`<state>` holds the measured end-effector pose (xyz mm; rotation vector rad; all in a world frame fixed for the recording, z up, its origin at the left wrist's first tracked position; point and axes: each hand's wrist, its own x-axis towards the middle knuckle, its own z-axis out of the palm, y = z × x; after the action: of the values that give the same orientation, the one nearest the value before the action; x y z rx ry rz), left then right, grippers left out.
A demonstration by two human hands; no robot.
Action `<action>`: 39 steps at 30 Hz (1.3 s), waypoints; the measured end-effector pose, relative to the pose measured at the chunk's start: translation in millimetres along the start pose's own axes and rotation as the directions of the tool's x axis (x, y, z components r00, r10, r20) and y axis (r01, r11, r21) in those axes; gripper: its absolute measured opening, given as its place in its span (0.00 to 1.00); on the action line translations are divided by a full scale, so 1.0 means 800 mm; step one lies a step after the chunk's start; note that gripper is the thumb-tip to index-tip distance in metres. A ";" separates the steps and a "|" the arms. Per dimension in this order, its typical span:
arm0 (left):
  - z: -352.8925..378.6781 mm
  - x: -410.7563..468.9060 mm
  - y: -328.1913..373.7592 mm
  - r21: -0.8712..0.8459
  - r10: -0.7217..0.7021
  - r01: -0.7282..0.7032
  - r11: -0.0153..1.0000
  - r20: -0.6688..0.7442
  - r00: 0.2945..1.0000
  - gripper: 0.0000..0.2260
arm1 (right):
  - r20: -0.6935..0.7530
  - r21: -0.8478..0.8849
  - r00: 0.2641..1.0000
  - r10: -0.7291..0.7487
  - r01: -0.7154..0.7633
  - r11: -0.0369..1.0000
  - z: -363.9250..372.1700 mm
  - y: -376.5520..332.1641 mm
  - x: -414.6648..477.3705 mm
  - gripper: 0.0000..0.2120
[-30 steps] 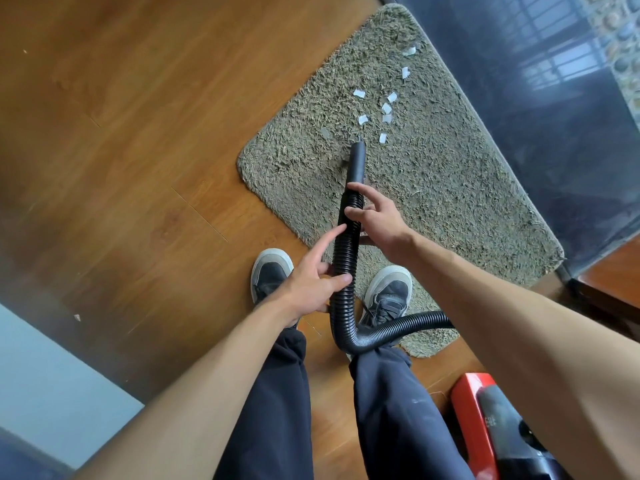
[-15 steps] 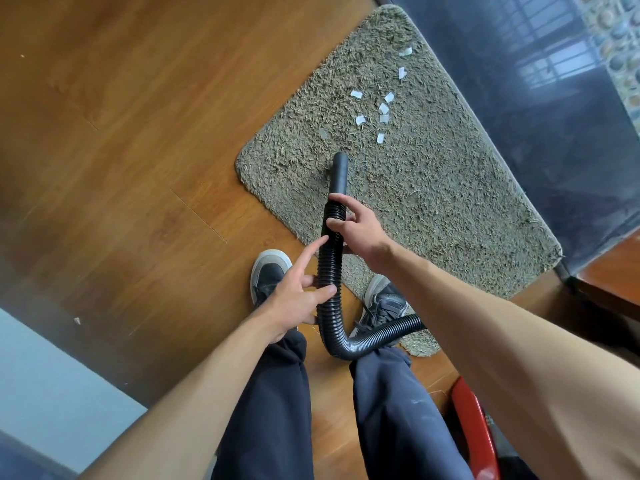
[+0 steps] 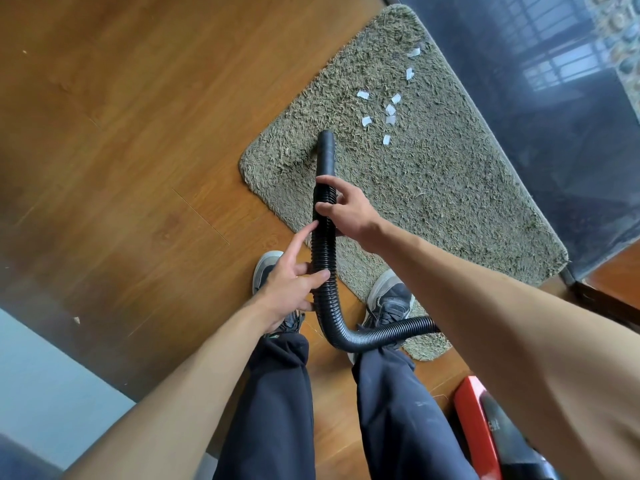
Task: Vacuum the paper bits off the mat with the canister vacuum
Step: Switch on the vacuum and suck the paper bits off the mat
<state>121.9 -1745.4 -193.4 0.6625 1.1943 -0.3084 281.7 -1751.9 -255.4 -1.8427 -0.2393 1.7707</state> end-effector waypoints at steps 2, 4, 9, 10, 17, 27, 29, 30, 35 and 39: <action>0.001 0.001 0.001 0.015 0.003 -0.003 1.000 0.003 1.000 0.34 | 0.002 -0.005 1.000 0.003 -0.002 1.000 -0.003 -0.002 -0.001 0.24; 0.003 0.002 0.003 0.026 0.007 -0.008 1.000 0.003 1.000 0.34 | -0.003 -0.002 1.000 0.005 -0.005 1.000 -0.006 -0.002 -0.002 0.24; 0.015 0.007 0.017 0.096 0.009 -0.010 0.995 0.006 1.000 0.34 | -0.031 0.042 0.999 0.029 -0.027 0.999 -0.022 0.000 0.000 0.25; 0.018 0.009 0.021 0.108 0.004 -0.005 0.994 0.011 1.000 0.34 | -0.041 0.048 0.999 0.031 -0.029 0.998 -0.026 0.001 0.000 0.25; 0.032 0.029 0.039 0.186 0.000 -0.007 0.982 0.037 0.999 0.34 | -0.069 0.099 0.997 0.029 -0.022 0.995 -0.054 -0.004 0.004 0.24; 0.057 0.038 0.055 0.294 -0.004 -0.020 0.956 0.081 0.997 0.35 | -0.137 0.239 0.989 0.050 -0.016 0.971 -0.087 0.006 -0.009 0.24; 0.063 0.038 0.057 0.311 -0.016 -0.018 0.950 0.106 0.994 0.35 | -0.156 0.258 0.986 0.059 -0.017 0.966 -0.094 0.012 -0.014 0.24; 0.066 0.038 0.057 0.321 -0.022 -0.018 0.947 0.120 0.993 0.35 | -0.160 0.270 0.985 0.066 -0.021 0.963 -0.098 0.016 -0.017 0.24; 0.077 0.037 0.053 0.361 -0.063 0.006 0.933 0.146 0.987 0.34 | -0.146 0.310 0.984 0.098 -0.049 0.950 -0.107 0.034 -0.028 0.24; 0.074 0.033 0.046 0.344 -0.072 0.021 0.939 0.136 0.988 0.34 | -0.141 0.328 0.984 0.107 -0.056 0.943 -0.100 0.038 -0.030 0.24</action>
<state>196.6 -1750.8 -194.0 0.8977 1.0242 -0.6046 348.2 -1810.6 -253.5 -1.7592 0.1824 1.5958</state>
